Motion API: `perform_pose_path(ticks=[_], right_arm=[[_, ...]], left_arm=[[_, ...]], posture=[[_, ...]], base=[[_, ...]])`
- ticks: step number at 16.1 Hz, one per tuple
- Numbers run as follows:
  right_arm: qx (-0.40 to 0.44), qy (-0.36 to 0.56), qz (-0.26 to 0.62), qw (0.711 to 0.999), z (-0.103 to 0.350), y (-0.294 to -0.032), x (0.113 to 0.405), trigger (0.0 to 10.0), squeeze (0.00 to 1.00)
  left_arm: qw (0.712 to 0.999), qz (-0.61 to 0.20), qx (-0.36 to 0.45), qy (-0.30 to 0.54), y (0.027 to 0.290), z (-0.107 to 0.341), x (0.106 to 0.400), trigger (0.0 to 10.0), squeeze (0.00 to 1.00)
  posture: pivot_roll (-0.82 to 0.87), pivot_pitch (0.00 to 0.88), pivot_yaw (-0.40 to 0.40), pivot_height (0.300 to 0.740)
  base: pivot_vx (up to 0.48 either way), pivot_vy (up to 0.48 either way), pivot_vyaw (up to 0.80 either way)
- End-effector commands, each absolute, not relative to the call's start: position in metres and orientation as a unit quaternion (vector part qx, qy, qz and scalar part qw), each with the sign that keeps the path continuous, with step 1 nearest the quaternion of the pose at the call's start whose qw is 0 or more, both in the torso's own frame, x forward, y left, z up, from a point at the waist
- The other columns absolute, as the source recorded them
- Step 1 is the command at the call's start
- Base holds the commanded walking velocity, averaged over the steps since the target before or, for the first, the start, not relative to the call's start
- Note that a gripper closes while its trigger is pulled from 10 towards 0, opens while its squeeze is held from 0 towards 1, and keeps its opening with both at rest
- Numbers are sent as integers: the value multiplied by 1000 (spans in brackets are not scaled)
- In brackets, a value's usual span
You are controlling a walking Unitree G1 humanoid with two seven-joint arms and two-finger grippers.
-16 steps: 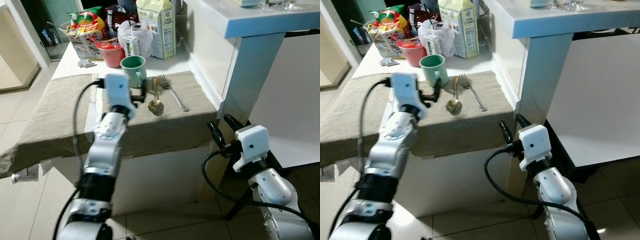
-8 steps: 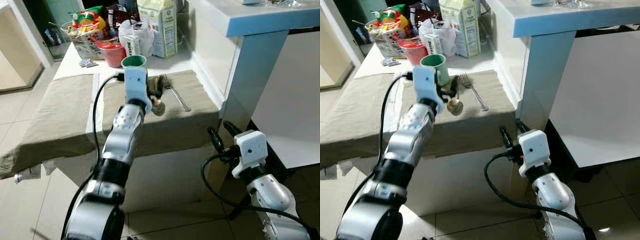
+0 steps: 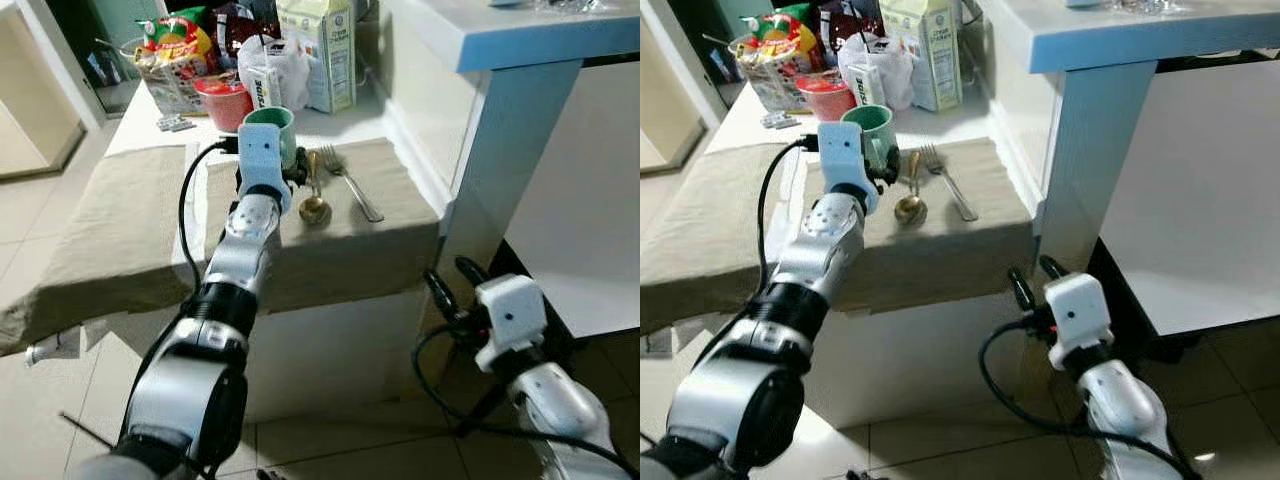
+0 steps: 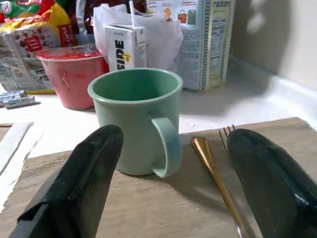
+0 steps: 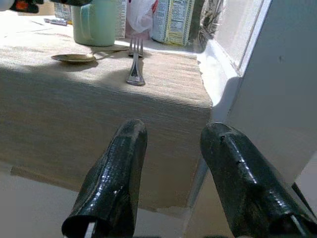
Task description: Setting the table
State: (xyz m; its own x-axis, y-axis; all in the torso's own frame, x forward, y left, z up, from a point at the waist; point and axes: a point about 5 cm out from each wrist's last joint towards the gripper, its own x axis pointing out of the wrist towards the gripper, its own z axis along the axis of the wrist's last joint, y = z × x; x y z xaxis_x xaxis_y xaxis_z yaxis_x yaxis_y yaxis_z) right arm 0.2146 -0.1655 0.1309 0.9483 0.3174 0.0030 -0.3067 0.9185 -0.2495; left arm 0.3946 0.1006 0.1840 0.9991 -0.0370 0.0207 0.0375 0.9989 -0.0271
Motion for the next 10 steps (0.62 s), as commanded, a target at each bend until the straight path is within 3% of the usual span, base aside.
perform_pose_path(ticks=[1,5,10], right_arm=[[-127,-19,164,978,134,-168,210,10000,0],[-138,-10,170,976,135,-173,202,10000,0],[-141,-2,174,975,136,-174,196,10000,0]], left_arm=[[1000,-12,-14,-18,100,189,398,10000,0],[998,-24,-52,0,78,189,401,10000,0],[999,4,-36,8,76,188,404,10000,0]], posture=[[-305,35,92,740],[-334,37,77,740],[-352,46,81,740]], base=[[0,0,0],[0,0,0],[0,0,0]])
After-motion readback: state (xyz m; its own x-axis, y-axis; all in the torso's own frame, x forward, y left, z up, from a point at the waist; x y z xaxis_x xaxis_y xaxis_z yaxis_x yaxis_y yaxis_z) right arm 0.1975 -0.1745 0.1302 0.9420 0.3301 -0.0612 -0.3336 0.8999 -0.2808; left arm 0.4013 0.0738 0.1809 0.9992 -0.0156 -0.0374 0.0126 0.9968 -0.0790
